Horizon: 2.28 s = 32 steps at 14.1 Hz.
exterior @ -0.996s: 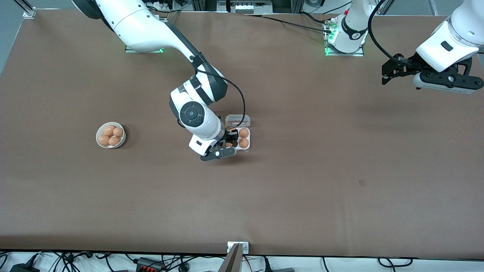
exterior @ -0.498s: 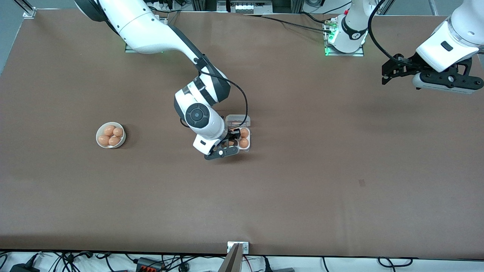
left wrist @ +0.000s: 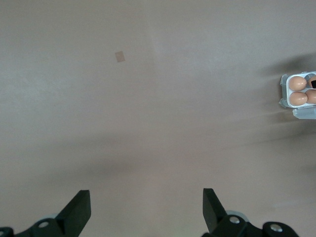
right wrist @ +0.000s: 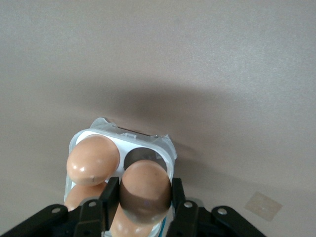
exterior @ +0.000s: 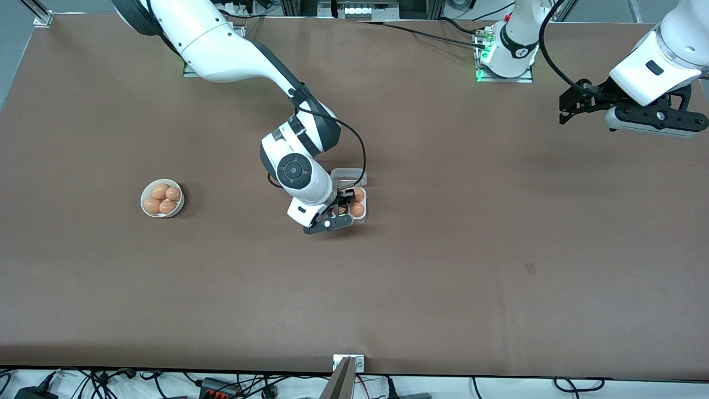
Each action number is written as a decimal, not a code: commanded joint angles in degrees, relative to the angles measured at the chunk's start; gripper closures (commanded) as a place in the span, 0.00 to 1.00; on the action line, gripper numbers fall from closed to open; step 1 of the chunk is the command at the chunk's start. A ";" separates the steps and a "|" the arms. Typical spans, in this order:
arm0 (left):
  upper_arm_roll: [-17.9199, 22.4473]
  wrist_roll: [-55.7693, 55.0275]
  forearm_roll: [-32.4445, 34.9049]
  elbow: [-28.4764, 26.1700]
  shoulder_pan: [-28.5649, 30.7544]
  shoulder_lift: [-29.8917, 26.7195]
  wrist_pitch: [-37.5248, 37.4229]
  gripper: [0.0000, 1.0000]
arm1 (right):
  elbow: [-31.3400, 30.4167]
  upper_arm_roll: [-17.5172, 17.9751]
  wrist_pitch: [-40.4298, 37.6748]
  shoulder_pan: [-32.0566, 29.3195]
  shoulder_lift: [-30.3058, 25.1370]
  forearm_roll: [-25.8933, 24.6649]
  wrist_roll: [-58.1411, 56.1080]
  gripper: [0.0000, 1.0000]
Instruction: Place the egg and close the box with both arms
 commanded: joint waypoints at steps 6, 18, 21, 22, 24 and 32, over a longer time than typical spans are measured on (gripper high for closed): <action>0.03 1.16 -0.77 1.96 0.36 0.86 -1.37 0.00 | 4.97 -2.21 -7.49 -1.27 -5.06 0.38 3.11 0.00; 0.20 1.34 -0.77 1.87 0.71 2.53 -3.21 0.00 | 4.88 -3.53 -25.34 -20.77 -22.64 -2.86 -3.99 0.00; 0.11 1.51 -0.50 1.96 0.62 3.84 -7.00 0.00 | 4.88 -3.53 -27.01 -26.22 -23.62 -3.13 -8.92 0.00; 0.20 1.77 -0.59 2.04 0.79 4.37 -7.09 0.00 | 4.88 -3.53 -27.01 -27.89 -23.97 -3.04 -10.41 0.00; 0.55 1.86 -0.42 2.22 0.71 5.16 -7.17 0.00 | 3.57 -4.75 -27.27 -29.31 -26.77 -3.13 -13.40 0.00; 0.11 1.33 -0.59 2.48 0.36 8.24 -7.53 0.98 | 2.34 -10.30 -38.08 -31.07 -33.54 -3.31 -20.53 0.00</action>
